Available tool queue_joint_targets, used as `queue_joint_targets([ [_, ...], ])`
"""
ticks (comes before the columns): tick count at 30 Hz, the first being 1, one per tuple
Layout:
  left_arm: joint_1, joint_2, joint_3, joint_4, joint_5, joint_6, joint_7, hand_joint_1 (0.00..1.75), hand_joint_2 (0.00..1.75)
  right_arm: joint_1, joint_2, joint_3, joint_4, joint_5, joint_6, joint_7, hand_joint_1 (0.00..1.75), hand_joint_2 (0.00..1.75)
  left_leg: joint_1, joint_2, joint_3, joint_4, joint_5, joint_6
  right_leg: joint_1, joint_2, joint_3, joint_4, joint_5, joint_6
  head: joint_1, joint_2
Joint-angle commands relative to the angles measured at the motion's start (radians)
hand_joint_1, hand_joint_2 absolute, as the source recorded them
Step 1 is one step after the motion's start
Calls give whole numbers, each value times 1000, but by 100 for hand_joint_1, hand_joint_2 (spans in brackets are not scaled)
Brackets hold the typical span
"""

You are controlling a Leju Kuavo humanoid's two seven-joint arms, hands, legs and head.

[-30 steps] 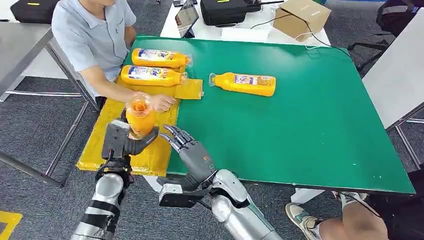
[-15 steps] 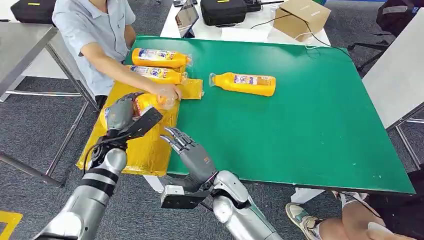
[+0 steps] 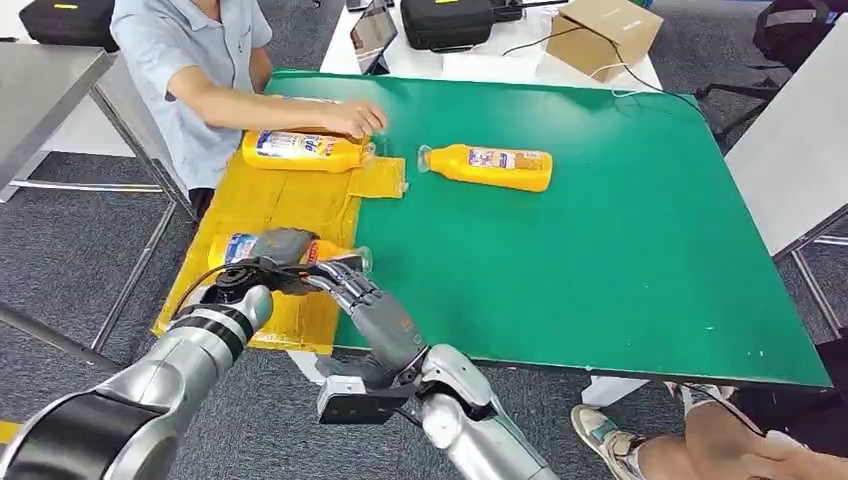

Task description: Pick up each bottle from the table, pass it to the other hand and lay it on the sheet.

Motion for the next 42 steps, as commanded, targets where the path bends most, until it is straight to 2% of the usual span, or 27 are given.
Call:
queue_joint_targets([
  [1, -69, -31, 4, 129, 59, -66, -53, 119, 175, -61, -6, 35, 64, -16, 1, -10, 0, 0, 1, 0, 2, 0, 0, 0, 1, -1, 2, -1, 0, -1, 0, 0],
  [2, -70, -31, 16, 126, 77, -77, -75, 9, 175, -66, -4, 36, 74, -18, -2, -14, 0, 0, 1, 0, 3, 0, -1, -1, 1, -1, 4, -1, -1, -1, 0, 0],
  [3, -72, -35, 32, 124, 99, -87, -94, 0, 175, -68, -3, 36, 80, -20, -4, -16, 0, 0, 1, 0, 2, 0, 0, 0, 1, -1, 3, -1, 0, -1, 0, 0],
  [5, -77, -40, 61, 124, 137, -113, -117, 0, 175, -70, -2, 37, 87, -22, -7, -20, 0, 0, 1, 0, 2, 0, -1, 0, 1, -1, 3, 0, 0, -1, 0, 0],
  [9, -97, -65, 227, 123, 355, -270, -192, 0, 175, -84, 11, 43, 136, -36, -26, -39, 0, 0, 1, 1, 2, 0, -1, 0, 1, 0, 2, 0, 0, -1, 0, 0],
  [14, -101, -66, 317, 97, 497, -370, -284, 0, 175, -94, 20, 51, 167, -49, -42, -58, 0, 0, 1, 0, 3, 0, -1, 0, 1, -1, 4, -1, 0, -1, 0, 0],
  [15, -82, -68, 353, 56, 570, -389, -354, 0, 175, -93, 19, 51, 174, -57, -57, -64, 0, 0, 0, 0, 2, 0, 0, 0, 1, -1, 2, 0, 0, -1, 0, 0],
  [17, -62, -67, 356, 20, 603, -389, -374, 0, 175, -91, 14, 53, 173, -62, -64, -65, 0, 0, 0, 1, 2, 0, 0, 0, 1, 0, 2, -1, 0, -1, 0, 0],
  [20, 33, -79, 345, -164, 743, -355, -432, 0, 175, -73, -6, 54, 141, -74, -81, -64, 0, 0, 0, 0, 5, -1, -1, -1, 1, -2, 5, -1, -1, -1, 0, 0],
  [21, 112, -105, 384, -320, 888, -334, -467, 0, 175, -54, -17, 49, 114, -78, -96, -66, 0, 0, 0, 1, 3, -2, 0, 0, 0, 0, 4, -2, 0, -1, 0, 0],
  [23, 176, -91, 325, -450, 957, -335, -394, 0, 175, -43, -28, 53, 94, -78, -94, -60, 0, 0, 0, 1, 5, -2, -1, 0, 1, -1, 5, -2, -1, -1, 0, 0],
  [25, 265, -108, 340, -608, 1181, -322, -382, 0, 175, -14, -36, 46, 60, -78, -109, -81, 0, 0, 0, 1, 5, -2, -1, 0, 0, -1, 5, -2, -1, -1, 0, 0],
  [27, 332, -111, 328, -713, 1279, -294, -384, 0, 175, 10, -47, 47, 26, -82, -114, -100, 0, 0, 0, 2, 6, -2, -2, 0, 1, 0, 6, -2, -1, -1, 0, 0],
  [32, 464, -70, 228, -893, 1411, -201, -364, 0, 175, 75, -86, 38, -78, -80, -141, -132, 0, 0, 0, 2, 6, -1, -2, -1, 1, 0, 6, -2, -2, -1, 0, 0],
  [33, 495, -64, 212, -934, 1416, -166, -386, 0, 175, 94, -95, 29, -108, -72, -165, -135, 0, 175, 0, 1, 5, -2, -2, -1, 1, -1, 5, -3, -2, -1, 0, 0],
  [35, 570, -63, 196, -1013, 1410, -113, -398, 0, 175, 129, -124, 9, -158, -49, -198, -123, 0, 175, 0, 2, 4, -1, -2, 0, 0, 0, 4, -2, -2, -1, 0, 0],
  [37, 677, -60, 177, -1119, 1368, -32, -428, 0, 175, 167, -168, -40, -216, 41, -264, -67, 0, 175, 0, 1, 5, -2, -2, 0, 0, -1, 5, -3, -2, -1, 0, 0],
  [38, 695, -57, 170, -1135, 1368, -28, -431, 0, 175, 171, -177, -51, -226, 43, -256, -70, 0, 175, 0, 1, 4, -2, -2, 0, 0, -1, 4, -3, -2, -1, 0, 0],
  [40, 781, -64, 164, -1203, 1200, 129, -490, 0, 175, 184, -221, -128, -243, 212, -324, 44, 0, 175, 0, 2, 4, -2, -2, 0, 0, 1, 4, -3, -1, -1, 0, 0],
  [41, 807, -64, 156, -1225, 1196, 134, -491, 0, 175, 188, -240, -152, -256, 207, -313, 36, 0, 175, 0, 2, 6, -2, -4, 0, 0, 0, 7, -4, -2, -1, 0, 0],
  [42, 840, -66, 155, -1251, 1142, 189, -507, 0, 175, 186, -260, -199, -241, 265, -285, 88, 0, 175, -1, 1, 5, -2, -3, 0, 0, -1, 6, -4, -2, 0, 0, 0],
])
